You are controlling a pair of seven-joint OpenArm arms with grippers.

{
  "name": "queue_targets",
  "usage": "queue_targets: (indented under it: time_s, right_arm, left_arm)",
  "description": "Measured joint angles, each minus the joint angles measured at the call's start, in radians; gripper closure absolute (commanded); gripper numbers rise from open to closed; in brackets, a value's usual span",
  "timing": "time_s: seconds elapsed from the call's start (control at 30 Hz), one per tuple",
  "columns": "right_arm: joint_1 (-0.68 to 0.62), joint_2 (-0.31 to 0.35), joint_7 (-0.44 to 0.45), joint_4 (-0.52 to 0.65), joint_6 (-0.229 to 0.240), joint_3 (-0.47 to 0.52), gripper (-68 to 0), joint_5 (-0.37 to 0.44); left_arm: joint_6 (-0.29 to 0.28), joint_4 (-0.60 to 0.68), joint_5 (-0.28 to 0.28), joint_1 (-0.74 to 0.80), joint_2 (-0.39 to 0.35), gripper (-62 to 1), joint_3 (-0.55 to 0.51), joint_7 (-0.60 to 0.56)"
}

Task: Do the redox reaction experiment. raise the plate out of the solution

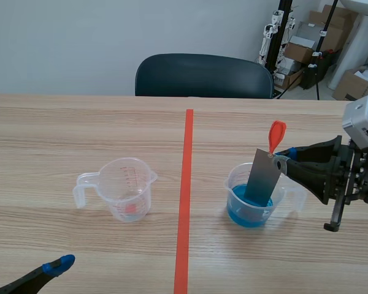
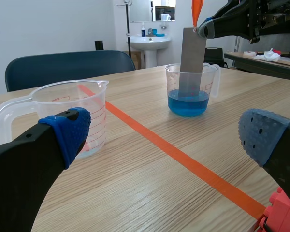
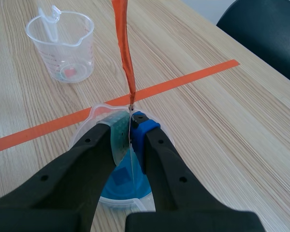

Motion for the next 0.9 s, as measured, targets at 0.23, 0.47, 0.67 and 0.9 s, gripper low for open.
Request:
queue_targets:
  time_s: [0.23,0.47,0.67,0.9]
  right_arm:
    - [0.000,0.000,0.000,0.000,0.000,0.000,-0.6,0.000]
    - [0.000,0.000,0.001,0.000,0.000,0.000,-0.6,0.000]
    - [0.000,0.000,0.021,0.000,0.000,0.000,-0.6,-0.001]
    - [0.000,0.000,0.046,0.000,0.000,0.000,-0.6,-0.001]
  left_arm:
    - [0.000,0.000,0.000,0.000,0.000,-62.3,0.000,0.000]
    - [0.000,0.000,0.000,0.000,0.000,-62.3,0.000,0.000]
    - [0.000,0.000,0.000,0.000,0.000,-62.3,0.000,0.000]
    - [0.000,0.000,0.000,0.000,0.000,-62.3,0.000,0.000]
